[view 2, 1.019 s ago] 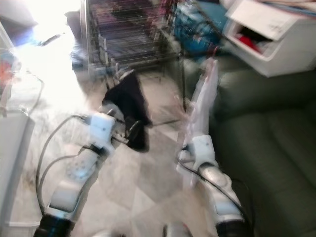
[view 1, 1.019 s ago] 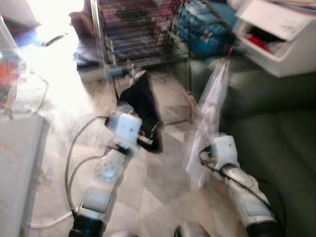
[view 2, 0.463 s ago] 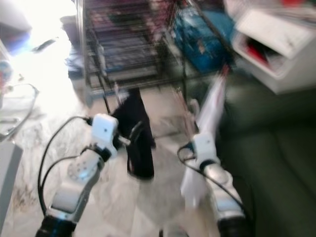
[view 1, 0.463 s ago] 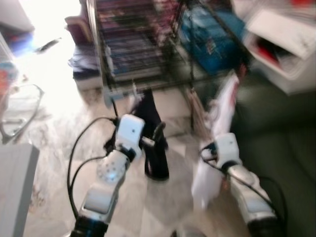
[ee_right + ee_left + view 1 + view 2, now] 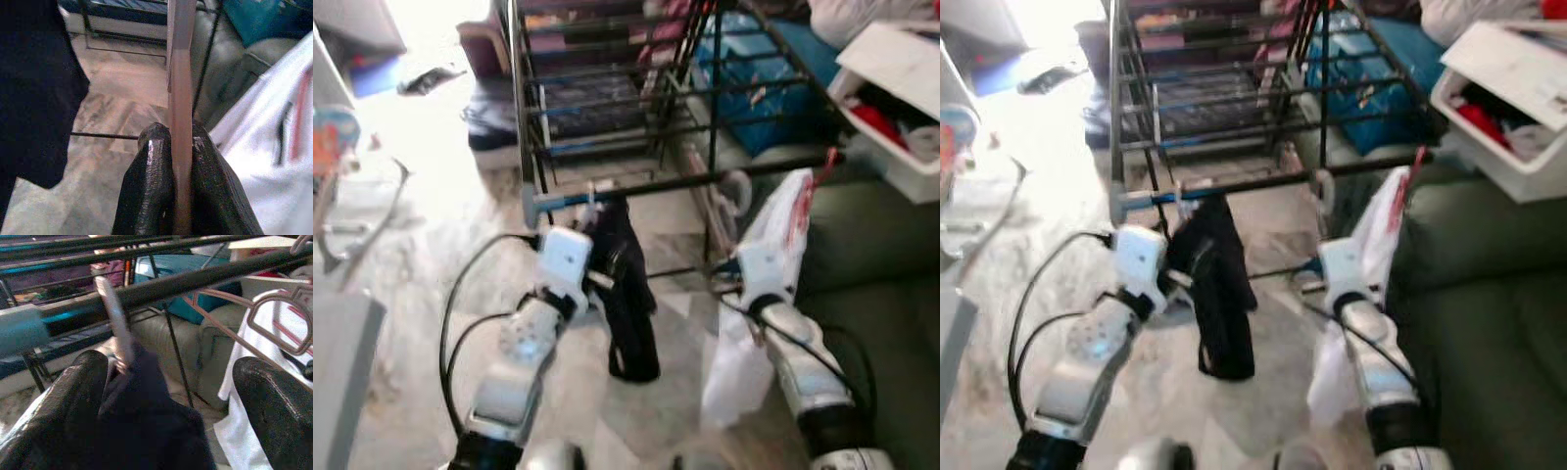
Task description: Hang hanger
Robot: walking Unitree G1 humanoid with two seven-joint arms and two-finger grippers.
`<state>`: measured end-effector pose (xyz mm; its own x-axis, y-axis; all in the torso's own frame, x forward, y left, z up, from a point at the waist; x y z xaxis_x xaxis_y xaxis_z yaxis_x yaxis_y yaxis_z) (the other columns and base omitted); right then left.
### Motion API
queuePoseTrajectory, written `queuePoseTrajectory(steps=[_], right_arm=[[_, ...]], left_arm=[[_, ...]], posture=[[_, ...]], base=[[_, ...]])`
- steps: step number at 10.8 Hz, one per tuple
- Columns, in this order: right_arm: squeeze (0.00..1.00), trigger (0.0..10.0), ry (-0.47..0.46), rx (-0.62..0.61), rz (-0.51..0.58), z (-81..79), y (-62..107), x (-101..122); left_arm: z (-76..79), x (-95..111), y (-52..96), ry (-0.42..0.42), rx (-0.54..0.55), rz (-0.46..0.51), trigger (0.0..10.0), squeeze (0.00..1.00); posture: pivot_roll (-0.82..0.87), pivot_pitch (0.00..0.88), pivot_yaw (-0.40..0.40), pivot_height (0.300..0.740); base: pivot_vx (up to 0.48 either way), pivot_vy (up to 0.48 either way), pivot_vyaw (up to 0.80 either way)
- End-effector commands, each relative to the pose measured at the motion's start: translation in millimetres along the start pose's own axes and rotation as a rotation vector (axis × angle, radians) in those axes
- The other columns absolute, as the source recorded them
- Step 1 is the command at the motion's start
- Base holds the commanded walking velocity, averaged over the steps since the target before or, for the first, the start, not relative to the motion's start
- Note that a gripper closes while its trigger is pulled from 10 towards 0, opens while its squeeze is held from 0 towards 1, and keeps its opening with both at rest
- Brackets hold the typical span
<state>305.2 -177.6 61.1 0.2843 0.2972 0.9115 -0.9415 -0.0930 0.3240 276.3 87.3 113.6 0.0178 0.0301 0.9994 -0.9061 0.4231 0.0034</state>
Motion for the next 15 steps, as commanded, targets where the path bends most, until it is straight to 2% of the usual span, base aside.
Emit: queuePoseTrajectory(steps=[1,4,6,9,11,15], right_arm=[[0.0,10.0,-0.016,0.022,0.035,-3.2,-7.1,14],[0.0,10.0,-0.022,0.049,0.0,-6.1,-22.4,22],[0.0,10.0,-0.048,0.09,-0.019,-15.1,-35.3,30],[0.0,10.0,-0.083,0.107,-0.098,-17.3,-45.4,23],[0.0,10.0,-0.116,0.139,-0.139,-22.3,-48.1,17],[0.0,10.0,-0.132,0.184,-0.203,-30.8,-42.4,-3]], left_arm=[[-4.7,3,1.8,-0.011,0.014,0.003,10.0,0.0],[-4.6,3,2.7,-0.012,0.014,-0.003,10.0,0.0],[-3.2,3,3.5,-0.019,0.012,-0.007,10.0,0.0],[-5.6,2,8.0,-0.023,0.023,-0.017,10.0,0.0],[-3.8,2,10.0,-0.021,0.02,-0.024,10.0,0.0],[-3.8,2,11.1,-0.021,0.017,-0.033,10.0,0.0]], posture=[[-0.09,0.044,0.001,0.74],[-0.08,0.047,0.002,0.74],[-0.07,0.053,0.002,0.74],[-0.06,0.069,-0.003,0.74],[-0.05,0.075,-0.004,0.74],[-0.05,0.084,0.0,0.74]], base=[[0.0,0.0,0.0],[0.0,0.0,0.0],[0.0,0.0,0.0],[0.0,0.0,0.0],[0.0,0.0,0.0],[0.0,0.0,0.0]])
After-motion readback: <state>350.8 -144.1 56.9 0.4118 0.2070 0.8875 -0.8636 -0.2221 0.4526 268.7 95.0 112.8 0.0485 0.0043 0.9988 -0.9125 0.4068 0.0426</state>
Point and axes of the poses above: a point about 5 cm out from each wrist's last joint towards the gripper, its own y axis pointing back from the gripper into the wrist, its own x axis along the axis of the wrist's last joint, z = x × y, the point moved 1 cm from there along -y, pointing out of the wrist towards the gripper, and after that the axes turned 6 degrees about y, right-handed, at the moved point
